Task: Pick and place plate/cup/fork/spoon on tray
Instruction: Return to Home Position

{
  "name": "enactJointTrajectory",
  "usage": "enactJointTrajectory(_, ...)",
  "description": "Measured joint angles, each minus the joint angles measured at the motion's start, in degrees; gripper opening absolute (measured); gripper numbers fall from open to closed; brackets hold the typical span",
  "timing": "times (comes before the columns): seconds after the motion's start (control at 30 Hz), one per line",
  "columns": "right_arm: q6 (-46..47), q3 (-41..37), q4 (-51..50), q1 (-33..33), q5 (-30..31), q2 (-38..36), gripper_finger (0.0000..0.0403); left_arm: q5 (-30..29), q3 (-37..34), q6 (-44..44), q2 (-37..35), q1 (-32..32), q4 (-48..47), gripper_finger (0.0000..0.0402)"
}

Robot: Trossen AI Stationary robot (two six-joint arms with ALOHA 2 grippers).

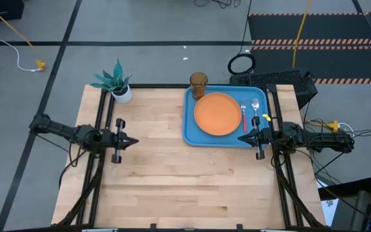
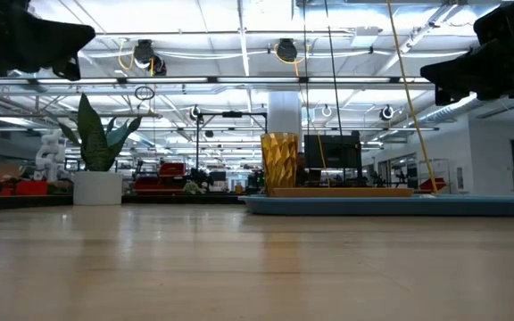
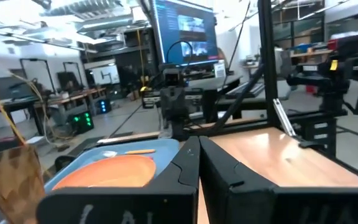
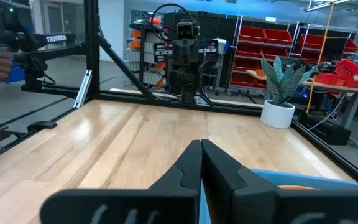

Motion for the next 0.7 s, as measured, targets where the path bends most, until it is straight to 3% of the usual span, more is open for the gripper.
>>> enactJointTrajectory(0.27, 0.00, 0.00, 0.00, 0.00, -0.01, 0.00, 0.0000, 0.15, 0.00, -1.00, -7.25, 0.00, -11.66, 0.0009)
enactJointTrajectory(0.57, 0.00, 0.00, 0.00, 0.00, 0.00, -0.01, 0.0000, 0.38, 0.02, 0.16, -7.16, 3.15, -12.52, 0.0017)
enactJointTrajectory(0.7, 0.00, 0.00, 0.00, 0.00, 0.00, -0.02, 0.0000, 3.15, 0.02, 0.59, -7.16, 5.91, -12.49, 0.0016)
